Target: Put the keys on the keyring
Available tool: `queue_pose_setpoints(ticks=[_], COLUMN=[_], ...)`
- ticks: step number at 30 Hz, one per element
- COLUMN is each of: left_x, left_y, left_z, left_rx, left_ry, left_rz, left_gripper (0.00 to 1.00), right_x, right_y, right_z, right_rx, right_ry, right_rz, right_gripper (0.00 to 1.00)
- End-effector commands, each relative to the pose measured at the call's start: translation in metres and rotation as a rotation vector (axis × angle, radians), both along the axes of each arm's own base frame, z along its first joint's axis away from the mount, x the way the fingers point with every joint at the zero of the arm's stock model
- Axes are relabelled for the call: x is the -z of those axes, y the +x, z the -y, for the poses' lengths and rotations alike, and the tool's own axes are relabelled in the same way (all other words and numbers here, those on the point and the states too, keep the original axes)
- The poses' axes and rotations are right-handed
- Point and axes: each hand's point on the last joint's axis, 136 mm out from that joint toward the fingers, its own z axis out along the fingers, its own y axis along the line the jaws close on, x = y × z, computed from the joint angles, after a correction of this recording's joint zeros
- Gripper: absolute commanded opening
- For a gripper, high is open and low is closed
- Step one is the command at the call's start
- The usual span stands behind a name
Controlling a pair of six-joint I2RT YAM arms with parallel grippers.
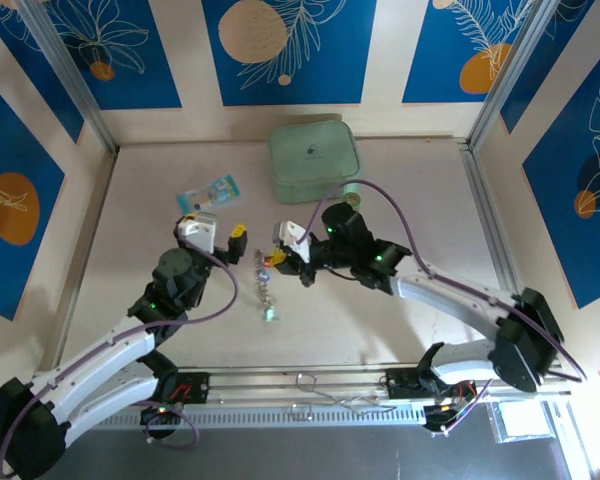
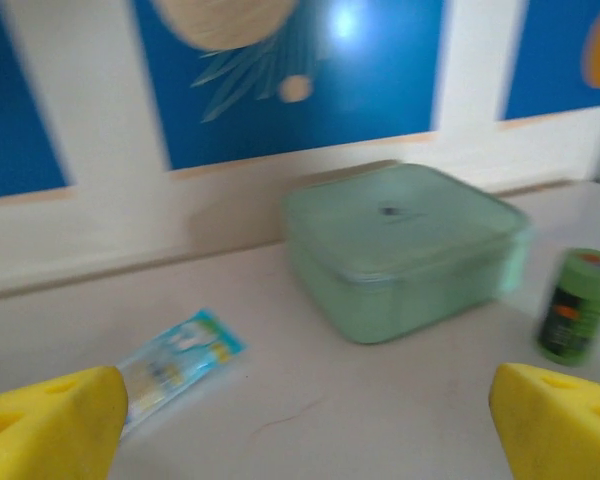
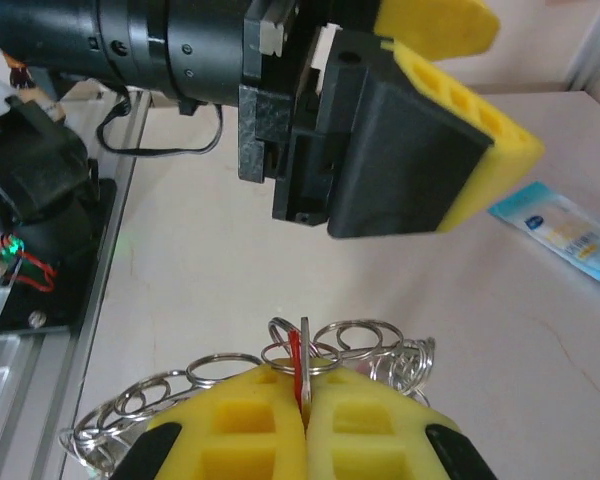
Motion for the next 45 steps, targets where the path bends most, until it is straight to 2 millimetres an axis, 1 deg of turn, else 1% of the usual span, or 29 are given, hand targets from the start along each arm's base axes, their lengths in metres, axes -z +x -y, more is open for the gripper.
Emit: queue_pose_setpoints(ticks=[1,3,5,8,11,16,18,21,23,25,27,29,31,32,33,34,36,37,38,39,40,41,42,44,45], left_x=[-0.001,0.003,0.008,0.015,0.023,0.033,0.039,0.05,0.054,0.055,0.054,0.05,0.045,0.043,0.042,0.042,0.044,0.046,0.049,0.053,0.056,0.061,0.065,0.073,0.075], left_y=[0.001,0.001,0.002,0.004,0.005,0.01,0.013,0.015,0.015,0.015,0.015,0.015,0.016,0.017,0.019,0.02,0.023,0.024,0.026,0.028,0.03,0.033,0.035,0.039,0.04], left_z=[-0.046,-0.055,-0.058,-0.057,-0.054,-0.05,-0.049,-0.06,-0.068,-0.074,-0.082,-0.089,-0.092,-0.093,-0.094,-0.096,-0.1,-0.103,-0.105,-0.107,-0.109,-0.111,-0.111,-0.113,-0.115], left_rx=[-0.212,-0.238,-0.246,-0.241,-0.223,-0.203,-0.189,-0.245,-0.283,-0.309,-0.351,-0.386,-0.399,-0.404,-0.406,-0.416,-0.438,-0.448,-0.455,-0.46,-0.463,-0.465,-0.46,-0.464,-0.467], left_ry=[-0.1,-0.134,-0.142,-0.14,-0.145,-0.114,-0.057,-0.019,-0.015,0.001,0.038,0.092,0.138,0.16,0.177,0.196,0.223,0.228,0.233,0.237,0.233,0.234,0.237,0.238,0.231], left_rz=[-0.012,-0.017,-0.028,-0.048,-0.061,-0.08,-0.079,-0.094,-0.089,-0.078,-0.07,-0.058,-0.042,-0.035,-0.031,-0.029,-0.031,-0.032,-0.035,-0.04,-0.042,-0.05,-0.057,-0.059,-0.05], left_gripper=[0.93,0.93,0.93,0.93,0.93,0.94,0.94,0.95,0.95,0.95,0.95,0.97,0.99,1.0,1.0,1.0,1.0,1.0,1.0,1.0,1.0,1.0,1.0,1.0,1.0], right_x=[-0.003,0.032,0.067,0.104,0.126,0.165,0.172,0.179,0.187,0.192,0.194,0.191,0.182,0.173,0.162,0.145,0.101,0.079,0.062,0.053,0.049,0.049,0.054,0.067,0.073], right_y=[0.01,0.022,0.031,0.036,0.048,0.05,0.057,0.057,0.051,0.042,0.042,0.043,0.047,0.051,0.057,0.064,0.074,0.079,0.085,0.092,0.101,0.111,0.119,0.137,0.141], right_z=[-0.015,-0.006,0.009,0.032,0.059,0.103,0.119,0.136,0.147,0.157,0.167,0.175,0.18,0.18,0.178,0.172,0.156,0.152,0.155,0.16,0.172,0.187,0.202,0.247,0.266], right_rx=[-0.04,-0.005,0.029,0.062,0.146,0.174,0.206,0.209,0.197,0.175,0.193,0.227,0.276,0.315,0.356,0.423,0.515,0.552,0.602,0.648,0.711,0.788,0.861,1.054,1.127], right_ry=[0.058,-0.027,-0.164,-0.361,-0.526,-0.836,-0.915,-0.979,-1.022,-1.055,-1.075,-1.072,-1.04,-1.002,-0.95,-0.841,-0.54,-0.374,-0.228,-0.129,-0.047,0.0,0.012,0.019,0.026], right_rz=[-0.009,-0.038,-0.048,-0.02,0.036,0.131,0.195,0.222,0.204,0.162,0.153,0.145,0.141,0.142,0.144,0.126,0.045,0.004,-0.028,-0.037,-0.041,-0.04,-0.048,-0.088,-0.102], right_gripper=[0.0,0.0,0.0,0.0,0.0,0.0,0.0,0.01,0.06,0.14,0.23,0.3,0.34,0.35,0.35,0.36,0.37,0.39,0.43,0.47,0.5,0.51,0.52,0.5,0.5])
